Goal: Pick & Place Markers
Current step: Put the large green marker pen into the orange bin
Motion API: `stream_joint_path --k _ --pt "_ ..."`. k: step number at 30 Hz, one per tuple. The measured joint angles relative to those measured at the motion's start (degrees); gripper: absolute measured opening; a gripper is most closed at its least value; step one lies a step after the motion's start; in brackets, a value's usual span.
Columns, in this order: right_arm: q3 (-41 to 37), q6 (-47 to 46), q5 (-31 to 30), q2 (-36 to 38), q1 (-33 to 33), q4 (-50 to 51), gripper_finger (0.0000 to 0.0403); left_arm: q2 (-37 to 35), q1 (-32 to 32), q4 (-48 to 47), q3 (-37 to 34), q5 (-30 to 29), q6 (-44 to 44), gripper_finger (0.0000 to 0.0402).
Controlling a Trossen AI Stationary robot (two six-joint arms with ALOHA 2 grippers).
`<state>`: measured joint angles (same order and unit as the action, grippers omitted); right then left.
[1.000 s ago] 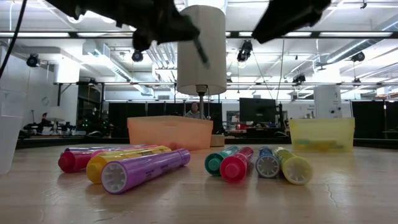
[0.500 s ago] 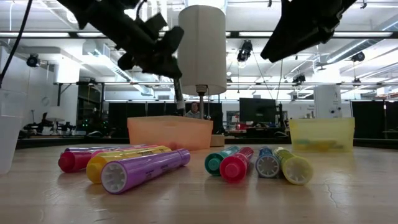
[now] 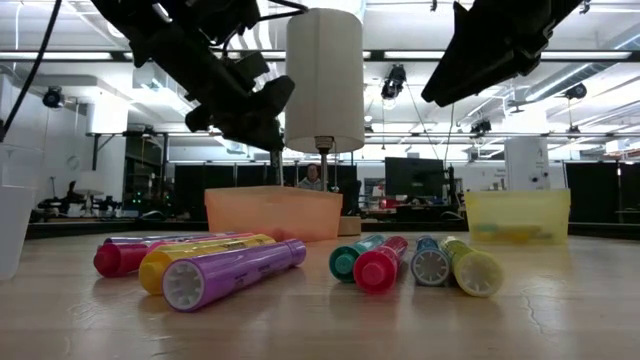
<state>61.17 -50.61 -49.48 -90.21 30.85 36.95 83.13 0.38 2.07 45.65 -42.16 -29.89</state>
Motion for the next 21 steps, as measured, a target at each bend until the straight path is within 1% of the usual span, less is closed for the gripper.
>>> stream_joint_path --k 4,7,16,21 --pt "0.00 0.00 -0.02 0.00 0.00 0.00 0.0228 0.00 0.00 0.02 0.00 -1.77 -1.26 0.0069" --pt "0.00 0.00 -0.05 0.00 0.00 -0.02 0.0228 0.00 0.00 0.68 0.00 -1.93 -1.28 0.0074" --pt "0.00 0.02 -0.45 0.00 -0.04 -0.50 0.0228 0.00 -0.13 1.40 0.00 -2.68 -0.08 0.0131" --pt "0.00 0.02 -0.60 0.00 -0.05 -0.79 0.0228 0.00 -0.13 1.38 0.00 -2.90 -0.24 0.0145"
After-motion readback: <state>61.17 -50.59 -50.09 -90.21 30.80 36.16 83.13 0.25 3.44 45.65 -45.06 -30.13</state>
